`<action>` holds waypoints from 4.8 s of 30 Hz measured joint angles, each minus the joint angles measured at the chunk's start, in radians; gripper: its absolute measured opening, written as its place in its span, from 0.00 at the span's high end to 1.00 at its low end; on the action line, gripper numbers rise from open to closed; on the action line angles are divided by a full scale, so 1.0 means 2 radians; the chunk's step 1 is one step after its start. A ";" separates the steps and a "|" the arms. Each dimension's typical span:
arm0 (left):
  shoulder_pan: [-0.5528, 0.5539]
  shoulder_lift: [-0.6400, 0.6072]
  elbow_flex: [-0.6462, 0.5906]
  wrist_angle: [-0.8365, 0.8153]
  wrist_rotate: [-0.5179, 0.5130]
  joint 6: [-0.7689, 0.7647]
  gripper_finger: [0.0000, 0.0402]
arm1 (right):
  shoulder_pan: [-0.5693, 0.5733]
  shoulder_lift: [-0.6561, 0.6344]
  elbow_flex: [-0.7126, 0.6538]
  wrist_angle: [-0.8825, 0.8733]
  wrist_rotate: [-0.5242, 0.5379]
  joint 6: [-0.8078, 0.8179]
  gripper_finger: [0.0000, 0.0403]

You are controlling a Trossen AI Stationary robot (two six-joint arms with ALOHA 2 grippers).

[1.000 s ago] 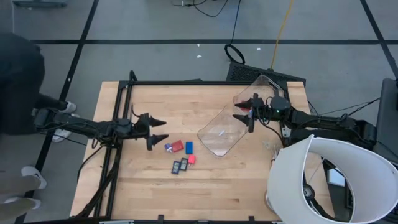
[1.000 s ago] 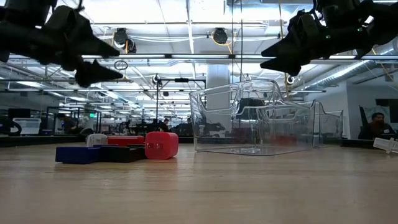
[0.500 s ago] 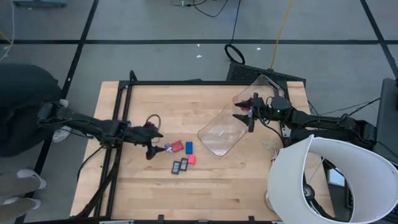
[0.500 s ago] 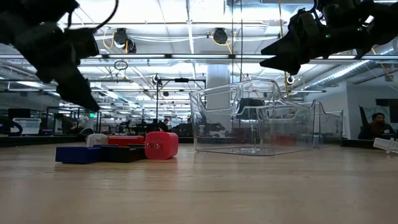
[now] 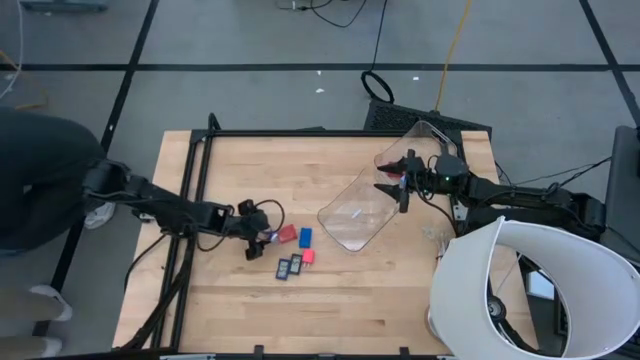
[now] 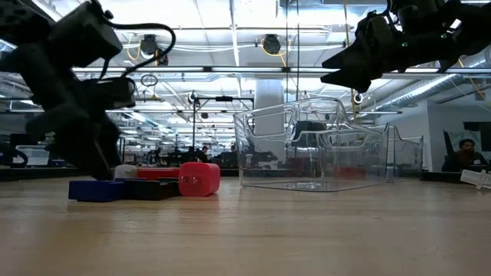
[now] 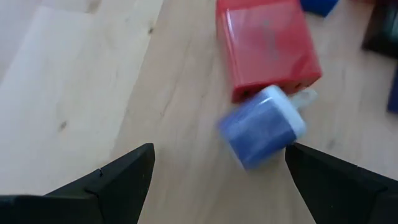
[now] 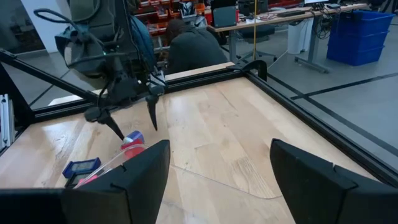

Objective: Pick & Place Office items
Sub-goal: Put the purple charger adapter into the right transparent bin

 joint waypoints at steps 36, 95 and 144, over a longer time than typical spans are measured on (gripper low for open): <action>0.006 0.041 0.000 0.029 0.027 0.007 0.09 | 0.000 0.000 0.000 -0.001 0.000 0.002 0.34; 0.039 -0.038 -0.001 0.412 -0.072 0.234 0.67 | 0.068 0.190 0.017 0.210 0.000 -0.045 0.34; 0.051 0.136 0.158 0.409 0.025 0.227 0.61 | 0.172 0.340 0.136 0.246 0.041 -0.116 0.64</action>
